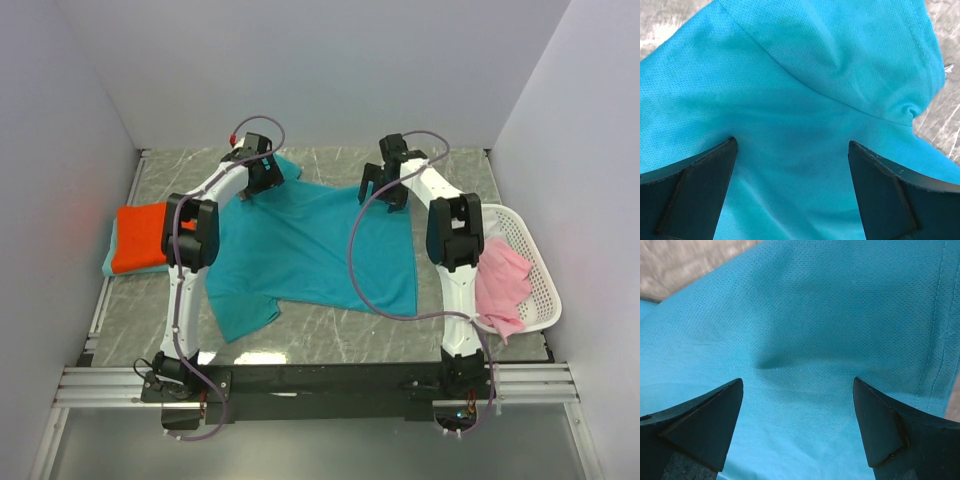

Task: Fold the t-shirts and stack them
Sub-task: Flatten the tshirt out, then fold the tshirt

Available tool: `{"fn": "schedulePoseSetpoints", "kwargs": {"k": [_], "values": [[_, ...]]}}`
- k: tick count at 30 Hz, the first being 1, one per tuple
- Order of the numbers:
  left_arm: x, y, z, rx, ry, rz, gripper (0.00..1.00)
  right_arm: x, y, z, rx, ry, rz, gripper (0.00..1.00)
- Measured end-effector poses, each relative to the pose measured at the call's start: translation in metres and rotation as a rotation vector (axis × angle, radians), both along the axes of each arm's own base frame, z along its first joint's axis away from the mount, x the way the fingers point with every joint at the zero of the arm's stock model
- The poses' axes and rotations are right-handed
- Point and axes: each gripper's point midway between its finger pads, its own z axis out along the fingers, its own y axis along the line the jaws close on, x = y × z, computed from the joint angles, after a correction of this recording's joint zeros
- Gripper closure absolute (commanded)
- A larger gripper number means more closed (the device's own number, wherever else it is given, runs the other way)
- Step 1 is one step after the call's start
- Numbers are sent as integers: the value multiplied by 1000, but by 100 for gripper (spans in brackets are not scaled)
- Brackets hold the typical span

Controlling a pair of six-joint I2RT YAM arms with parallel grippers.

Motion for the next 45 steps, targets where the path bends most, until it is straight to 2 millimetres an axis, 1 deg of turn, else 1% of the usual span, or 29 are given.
{"fn": "schedulePoseSetpoints", "kwargs": {"k": [5,11,14,20,22,23,25,27,29,32,33,34,35,37,38,40,41,43,45], "values": [[5,1,1,-11,-6,-1,0,15,1,2,34,-5,-2,4],[16,1,3,-25,-27,2,1,35,-5,6,63,-32,-19,4],[18,0,4,-42,-35,-2,1,40,-7,7,66,-40,-26,4],[19,0,8,-57,-41,-5,1,40,-9,13,59,-46,-31,3],[16,0,11,-54,-31,-5,1,39,-9,21,56,-54,-28,3],[13,1,17,-53,-31,-4,1,37,-9,28,54,-63,-24,3],[6,3,32,-53,-42,-3,1,30,-9,49,45,-89,-19,3],[-13,7,56,-50,-59,2,1,17,-8,75,33,-125,-9,2],[-36,9,86,-53,-84,9,1,-3,-1,110,17,-190,7,2],[-77,7,145,-62,-186,23,1,-42,19,153,11,-290,54,2],[-95,6,159,-62,-211,25,1,-57,25,163,16,-317,70,2],[-115,0,175,-73,-248,25,1,-76,32,170,20,-336,91,2],[-135,-5,184,-88,-273,21,1,-93,39,175,29,-357,111,2],[-177,-13,186,-114,-289,11,1,-120,41,176,36,-374,129,2],[-199,-16,179,-124,-278,5,0,-133,38,175,41,-386,124,2],[-239,-15,156,-134,-238,11,1,-156,25,165,35,-378,98,2],[-255,-14,143,-135,-210,18,1,-168,17,160,38,-384,77,2],[-291,-6,111,-130,-136,40,0,-188,4,149,35,-384,38,2],[-321,1,86,-124,-63,59,1,-202,-3,143,49,-394,11,2]]}}
